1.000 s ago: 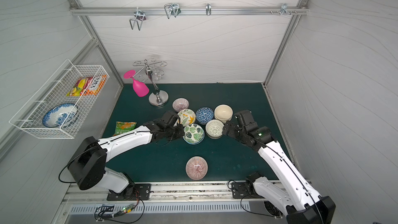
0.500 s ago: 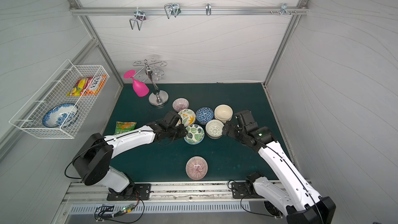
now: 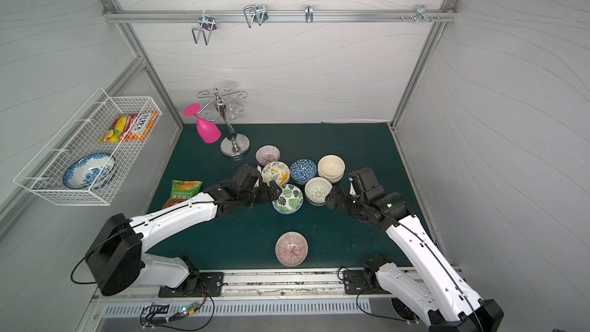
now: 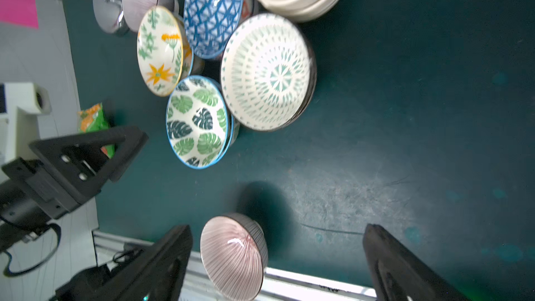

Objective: Stack the bowls
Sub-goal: Place the bowl on the bowl, then pick up the bowl from the center of the board.

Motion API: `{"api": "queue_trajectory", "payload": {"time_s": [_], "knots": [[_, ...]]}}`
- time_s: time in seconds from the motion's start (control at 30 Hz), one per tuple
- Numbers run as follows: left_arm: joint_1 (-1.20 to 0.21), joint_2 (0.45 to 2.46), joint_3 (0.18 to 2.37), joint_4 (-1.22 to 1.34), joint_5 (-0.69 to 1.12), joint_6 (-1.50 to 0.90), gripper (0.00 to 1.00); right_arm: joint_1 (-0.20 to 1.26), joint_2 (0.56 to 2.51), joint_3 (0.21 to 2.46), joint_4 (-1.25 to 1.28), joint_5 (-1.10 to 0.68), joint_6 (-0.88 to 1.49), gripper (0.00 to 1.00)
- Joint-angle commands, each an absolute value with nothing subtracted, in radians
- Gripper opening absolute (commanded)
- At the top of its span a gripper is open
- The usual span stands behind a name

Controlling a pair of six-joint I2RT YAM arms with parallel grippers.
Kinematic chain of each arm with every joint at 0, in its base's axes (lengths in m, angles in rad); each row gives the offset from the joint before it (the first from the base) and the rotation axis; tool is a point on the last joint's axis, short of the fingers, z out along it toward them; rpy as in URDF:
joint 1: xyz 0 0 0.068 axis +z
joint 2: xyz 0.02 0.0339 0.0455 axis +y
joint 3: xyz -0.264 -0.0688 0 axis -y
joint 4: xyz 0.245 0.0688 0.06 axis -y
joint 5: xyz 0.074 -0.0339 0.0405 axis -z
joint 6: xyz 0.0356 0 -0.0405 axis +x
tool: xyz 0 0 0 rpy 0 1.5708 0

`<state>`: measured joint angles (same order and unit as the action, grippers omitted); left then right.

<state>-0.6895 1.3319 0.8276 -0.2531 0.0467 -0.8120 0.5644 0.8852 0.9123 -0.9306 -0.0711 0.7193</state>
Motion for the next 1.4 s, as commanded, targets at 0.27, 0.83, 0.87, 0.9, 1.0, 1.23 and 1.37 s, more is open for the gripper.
{"api": "queue_trajectory", "payload": {"time_s": [0.27,0.83,0.87,0.9,1.0,1.23,1.37], "knots": [[-0.697,0.980,0.700,-0.463,-0.081,-0.791,1.00,0.860,0.967,0.815,-0.913,0.017,0.866,0.96],[-0.696,0.962,0.635,-0.443,-0.017,-0.808,1.00,0.923,0.957,0.731,-0.840,0.024,0.949,0.94],[-0.696,0.965,0.637,-0.446,-0.017,-0.807,1.00,0.923,0.957,0.727,-0.841,0.022,0.951,0.94],[-0.696,0.968,0.638,-0.448,-0.014,-0.808,1.00,0.923,0.959,0.725,-0.841,0.021,0.951,0.94],[-0.697,0.971,0.635,-0.441,-0.010,-0.809,1.00,0.925,0.978,0.720,-0.846,0.015,0.956,0.92],[-0.696,1.007,0.649,-0.438,0.002,-0.800,1.00,0.945,0.999,0.684,-0.804,0.005,0.968,0.83],[-0.696,1.002,0.642,-0.434,0.001,-0.803,1.00,0.993,1.013,0.671,-0.746,0.009,0.968,0.81]]}}
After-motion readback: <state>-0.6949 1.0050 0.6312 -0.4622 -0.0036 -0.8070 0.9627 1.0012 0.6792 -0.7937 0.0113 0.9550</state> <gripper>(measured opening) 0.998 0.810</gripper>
